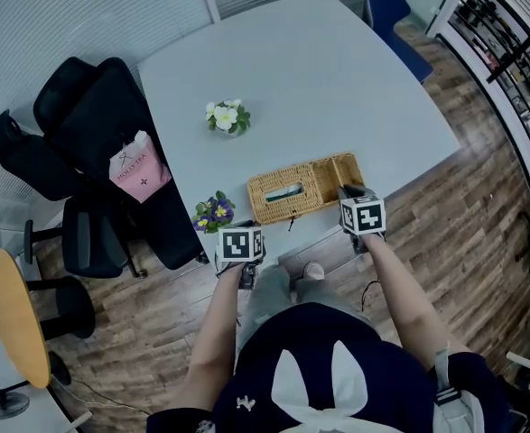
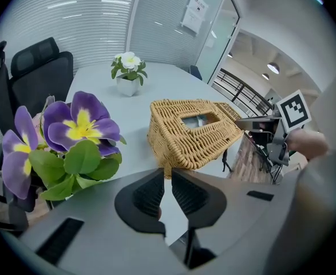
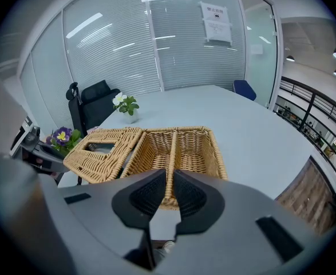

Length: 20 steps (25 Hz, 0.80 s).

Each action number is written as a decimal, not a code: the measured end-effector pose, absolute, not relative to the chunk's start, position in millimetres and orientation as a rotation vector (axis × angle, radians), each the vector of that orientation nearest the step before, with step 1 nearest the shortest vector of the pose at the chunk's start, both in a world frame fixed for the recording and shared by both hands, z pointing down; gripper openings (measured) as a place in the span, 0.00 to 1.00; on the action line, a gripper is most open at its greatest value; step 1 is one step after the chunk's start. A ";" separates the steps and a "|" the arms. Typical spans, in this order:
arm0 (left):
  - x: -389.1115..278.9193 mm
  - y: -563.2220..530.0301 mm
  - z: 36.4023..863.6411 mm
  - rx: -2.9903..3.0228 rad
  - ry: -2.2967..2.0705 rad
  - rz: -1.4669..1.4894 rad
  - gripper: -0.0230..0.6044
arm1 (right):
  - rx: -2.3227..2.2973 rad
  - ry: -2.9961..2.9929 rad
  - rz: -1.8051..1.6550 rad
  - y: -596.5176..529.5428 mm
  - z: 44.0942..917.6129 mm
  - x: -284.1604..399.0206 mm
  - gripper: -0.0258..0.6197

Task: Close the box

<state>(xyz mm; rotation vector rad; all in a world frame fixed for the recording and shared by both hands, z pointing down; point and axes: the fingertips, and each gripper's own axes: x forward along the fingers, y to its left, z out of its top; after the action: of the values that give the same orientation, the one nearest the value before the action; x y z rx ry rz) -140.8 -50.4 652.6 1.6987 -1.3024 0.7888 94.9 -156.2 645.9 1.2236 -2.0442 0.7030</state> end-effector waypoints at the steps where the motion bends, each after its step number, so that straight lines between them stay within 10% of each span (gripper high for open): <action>1: -140.2 -50.6 653.1 1.699 -1.302 0.793 0.12 | 1.224 -2.044 0.703 -156.4 645.9 94.9 0.12; 20: -153.1 -37.6 646.6 1.697 -1.373 0.709 0.12 | 1.200 -2.078 0.781 -154.3 639.7 88.5 0.25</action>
<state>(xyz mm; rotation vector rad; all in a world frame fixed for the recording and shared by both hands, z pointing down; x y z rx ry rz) -153.1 -37.6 646.6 1.6969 -1.3731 0.7085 88.5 -154.3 639.7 1.2002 -2.0780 0.7805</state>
